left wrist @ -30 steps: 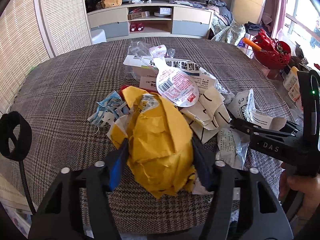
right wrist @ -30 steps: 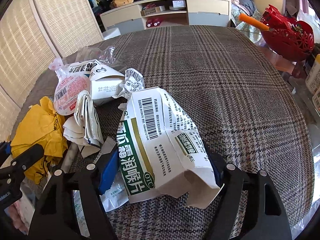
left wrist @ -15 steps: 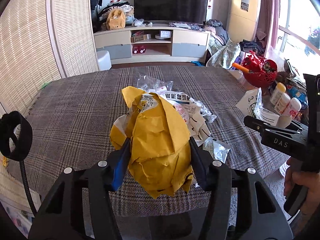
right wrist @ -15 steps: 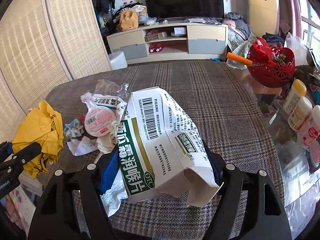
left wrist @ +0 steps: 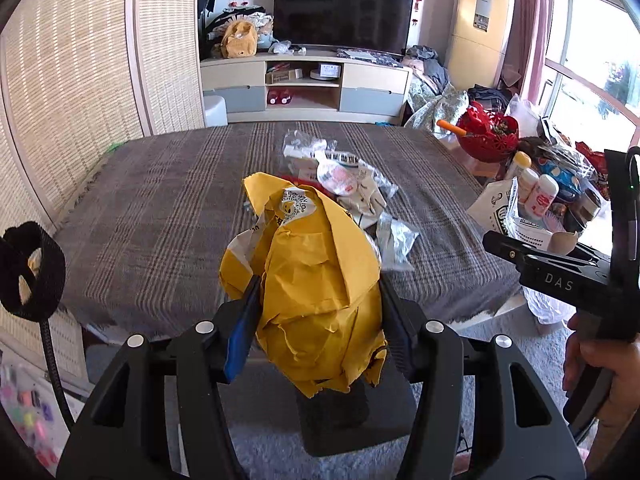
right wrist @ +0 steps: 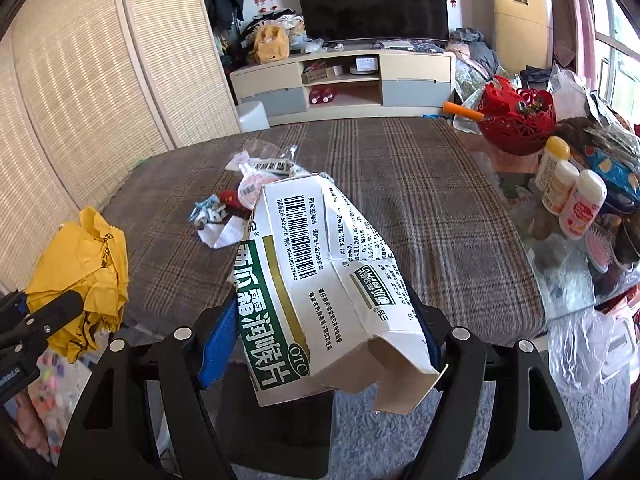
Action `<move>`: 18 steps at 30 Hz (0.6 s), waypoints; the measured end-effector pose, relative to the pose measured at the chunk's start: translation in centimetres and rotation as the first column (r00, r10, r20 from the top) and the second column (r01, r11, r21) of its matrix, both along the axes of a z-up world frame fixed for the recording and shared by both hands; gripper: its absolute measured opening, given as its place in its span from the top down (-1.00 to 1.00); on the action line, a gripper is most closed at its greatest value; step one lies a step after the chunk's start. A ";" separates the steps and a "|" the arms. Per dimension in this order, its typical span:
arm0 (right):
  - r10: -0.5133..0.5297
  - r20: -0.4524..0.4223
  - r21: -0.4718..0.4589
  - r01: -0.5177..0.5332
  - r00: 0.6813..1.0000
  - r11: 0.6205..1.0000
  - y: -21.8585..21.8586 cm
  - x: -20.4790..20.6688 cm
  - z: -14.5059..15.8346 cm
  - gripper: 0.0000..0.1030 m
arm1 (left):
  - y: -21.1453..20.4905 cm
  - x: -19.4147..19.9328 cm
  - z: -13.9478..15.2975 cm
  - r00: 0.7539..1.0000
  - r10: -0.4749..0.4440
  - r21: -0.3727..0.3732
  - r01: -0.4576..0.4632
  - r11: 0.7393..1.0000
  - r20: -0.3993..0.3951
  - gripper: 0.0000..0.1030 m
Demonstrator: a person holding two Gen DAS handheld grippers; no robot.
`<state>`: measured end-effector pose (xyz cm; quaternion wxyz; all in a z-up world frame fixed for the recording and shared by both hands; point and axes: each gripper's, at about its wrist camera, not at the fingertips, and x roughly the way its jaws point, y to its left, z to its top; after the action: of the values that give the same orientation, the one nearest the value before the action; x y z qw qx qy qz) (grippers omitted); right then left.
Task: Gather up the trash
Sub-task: 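Carry both items to the grey bin and open both tools to drop them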
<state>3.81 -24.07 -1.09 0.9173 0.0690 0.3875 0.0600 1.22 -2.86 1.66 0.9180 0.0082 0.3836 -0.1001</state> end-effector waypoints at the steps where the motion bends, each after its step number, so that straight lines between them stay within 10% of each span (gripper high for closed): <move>1: 0.002 -0.008 -0.001 -0.002 1.000 1.000 0.1 -0.9 -0.7 -0.45 | 0.2 -0.6 -0.9 1.000 -0.005 -0.009 0.005 1.000 -0.015 -0.04; 18: 0.045 -0.258 0.105 -0.019 0.965 0.994 3.7 -3.3 -14.7 -0.46 | -2.3 -3.3 -17.3 0.958 -0.059 -0.015 0.058 0.998 -0.280 -0.05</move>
<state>0.48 -20.33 -15.80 0.8529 0.1164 0.5019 0.0849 -2.06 -5.15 -15.65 0.8511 0.0024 0.5091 -0.1285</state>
